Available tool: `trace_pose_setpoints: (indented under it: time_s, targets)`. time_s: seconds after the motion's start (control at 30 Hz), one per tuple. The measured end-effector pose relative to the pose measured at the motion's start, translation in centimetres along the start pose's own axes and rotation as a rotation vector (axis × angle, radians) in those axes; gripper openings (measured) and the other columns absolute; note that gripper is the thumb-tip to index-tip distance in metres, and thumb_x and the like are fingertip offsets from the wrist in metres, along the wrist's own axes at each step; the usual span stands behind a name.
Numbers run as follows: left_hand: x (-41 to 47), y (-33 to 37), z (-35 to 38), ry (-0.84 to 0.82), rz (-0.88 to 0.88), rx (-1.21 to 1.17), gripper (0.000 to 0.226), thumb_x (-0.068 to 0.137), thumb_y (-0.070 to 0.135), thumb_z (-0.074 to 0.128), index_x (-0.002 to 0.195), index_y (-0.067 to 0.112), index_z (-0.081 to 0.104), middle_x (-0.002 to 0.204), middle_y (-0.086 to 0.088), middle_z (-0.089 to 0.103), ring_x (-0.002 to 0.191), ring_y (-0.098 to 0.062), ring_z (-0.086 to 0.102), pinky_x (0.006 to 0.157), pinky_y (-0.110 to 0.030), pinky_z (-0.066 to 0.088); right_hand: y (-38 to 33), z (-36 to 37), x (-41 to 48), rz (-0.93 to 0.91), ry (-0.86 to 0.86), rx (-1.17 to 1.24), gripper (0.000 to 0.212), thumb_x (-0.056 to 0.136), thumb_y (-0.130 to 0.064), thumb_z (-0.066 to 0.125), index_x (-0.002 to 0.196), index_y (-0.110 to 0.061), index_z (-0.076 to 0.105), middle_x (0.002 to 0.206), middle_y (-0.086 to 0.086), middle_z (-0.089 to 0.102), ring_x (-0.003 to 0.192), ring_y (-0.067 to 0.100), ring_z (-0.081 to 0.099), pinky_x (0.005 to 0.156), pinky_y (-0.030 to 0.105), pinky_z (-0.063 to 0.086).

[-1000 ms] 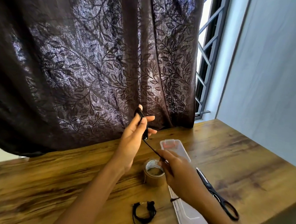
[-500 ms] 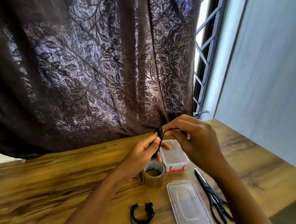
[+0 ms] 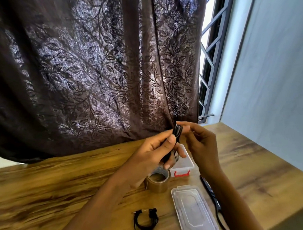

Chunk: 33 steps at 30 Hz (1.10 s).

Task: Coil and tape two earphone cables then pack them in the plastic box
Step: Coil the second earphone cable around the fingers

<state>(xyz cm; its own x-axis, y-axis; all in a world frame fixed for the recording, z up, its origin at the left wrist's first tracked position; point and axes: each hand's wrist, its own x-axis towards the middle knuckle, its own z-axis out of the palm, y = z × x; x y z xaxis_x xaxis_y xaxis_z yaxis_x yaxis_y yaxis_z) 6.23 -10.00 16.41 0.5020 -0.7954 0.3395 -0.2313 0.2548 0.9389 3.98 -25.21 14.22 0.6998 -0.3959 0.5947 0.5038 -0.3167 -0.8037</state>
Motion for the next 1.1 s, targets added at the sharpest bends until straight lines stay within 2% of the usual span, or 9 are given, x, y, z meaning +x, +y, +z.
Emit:
trace_pose_setpoints:
  time_s: [0.17, 0.27, 0.37, 0.5, 0.6, 0.73, 0.9, 1.0, 1.1]
  targets:
    - [0.6, -0.2, 0.0, 0.113, 0.05, -0.095, 0.039, 0.089, 0.029, 0.038, 0.127, 0.03, 0.047, 0.085, 0.001, 0.065, 0.055, -0.007, 0.045, 0.062, -0.019, 0.044, 1.2, 1.8, -2.4, 0.089, -0.004, -0.009, 0.016, 0.09, -0.004, 0.055, 0.095, -0.013, 0.067, 0.067, -0.009, 0.062, 0.054, -0.001, 0.053, 0.052, 0.014, 0.04]
    - [0.8, -0.7, -0.2, 0.194, 0.052, -0.183, 0.038, 0.087, 0.028, 0.04, 0.123, 0.03, 0.05, 0.089, -0.004, 0.066, 0.056, -0.008, 0.048, 0.061, -0.02, 0.048, 1.6, 2.5, -3.7, 0.166, 0.011, -0.002, 0.008, 0.09, -0.006, 0.056, 0.085, -0.013, 0.058, 0.062, -0.001, 0.056, 0.049, 0.004, 0.046, 0.046, 0.02, 0.036]
    - [0.7, -0.8, -0.5, 0.26, 0.05, -0.254, 0.027, 0.087, 0.028, 0.04, 0.103, 0.031, 0.061, 0.092, -0.008, 0.065, 0.056, -0.008, 0.048, 0.059, -0.02, 0.049, 1.2, 2.8, -4.5, 0.244, -0.024, 0.046, 0.005, 0.087, -0.006, 0.059, 0.083, -0.009, 0.06, 0.064, 0.006, 0.058, 0.049, 0.009, 0.049, 0.044, 0.019, 0.039]
    - [0.6, -0.7, -0.9, 0.278, 0.049, -0.358, 0.045, 0.094, 0.023, 0.032, 0.082, 0.031, 0.074, 0.08, -0.014, 0.05, 0.047, -0.005, 0.045, 0.049, -0.017, 0.046, 0.0, 2.8, -5.4, 0.438, -0.048, 0.303, 0.01, 0.088, -0.003, 0.055, 0.091, -0.002, 0.064, 0.073, 0.006, 0.067, 0.056, 0.009, 0.057, 0.047, 0.019, 0.046]
    - [0.5, -1.1, -1.1, 0.335, 0.061, -0.443, 0.031, 0.085, 0.028, 0.04, 0.101, 0.033, 0.067, 0.08, -0.009, 0.059, 0.047, -0.006, 0.042, 0.048, -0.018, 0.046, -0.9, 2.9, -5.6, 0.56, -0.089, 0.403, 0.014, 0.089, -0.012, 0.055, 0.089, -0.005, 0.067, 0.075, 0.003, 0.072, 0.066, 0.011, 0.062, 0.055, 0.02, 0.051]
    - [0.2, -1.6, -1.3, 0.377, 0.069, -0.425, 0.036, 0.083, 0.029, 0.042, 0.116, 0.031, 0.056, 0.081, -0.004, 0.065, 0.048, -0.006, 0.044, 0.047, -0.02, 0.045, -1.6, 3.0, -5.4, 0.732, -0.078, 0.539, 0.021, 0.092, -0.02, 0.05, 0.091, -0.005, 0.065, 0.08, 0.007, 0.073, 0.066, 0.012, 0.066, 0.057, 0.021, 0.052]
    - [-0.3, -1.6, -0.8, 0.389, 0.077, -0.473, 0.041, 0.081, 0.029, 0.042, 0.12, 0.028, 0.054, 0.078, -0.003, 0.065, 0.048, -0.007, 0.04, 0.051, -0.021, 0.045, -1.6, 3.3, -5.6, 0.842, -0.1, 0.64, 0.012, 0.083, -0.018, 0.057, 0.083, -0.01, 0.067, 0.072, 0.005, 0.068, 0.063, 0.009, 0.063, 0.055, 0.019, 0.052]
    - [-0.4, -1.8, -0.5, 0.4, 0.068, -0.483, 0.042, 0.081, 0.03, 0.043, 0.121, 0.028, 0.054, 0.077, -0.001, 0.065, 0.049, -0.008, 0.038, 0.06, -0.027, 0.036, -1.3, 3.6, -5.7, 0.913, -0.079, 0.766, 0.01, 0.072, -0.017, 0.063, 0.079, -0.011, 0.067, 0.07, 0.004, 0.065, 0.059, 0.008, 0.059, 0.054, 0.018, 0.053]
    - [-0.5, -2.0, -0.3, 0.403, 0.055, -0.508, 0.044, 0.082, 0.03, 0.042, 0.124, 0.027, 0.053, 0.076, -0.001, 0.065, 0.049, -0.008, 0.037, 0.06, -0.025, 0.038, -1.1, 4.0, -5.9, 0.966, -0.05, 0.89, 0.009, 0.069, -0.014, 0.063, 0.072, -0.01, 0.071, 0.069, 0.005, 0.063, 0.057, 0.009, 0.057, 0.053, 0.018, 0.054]
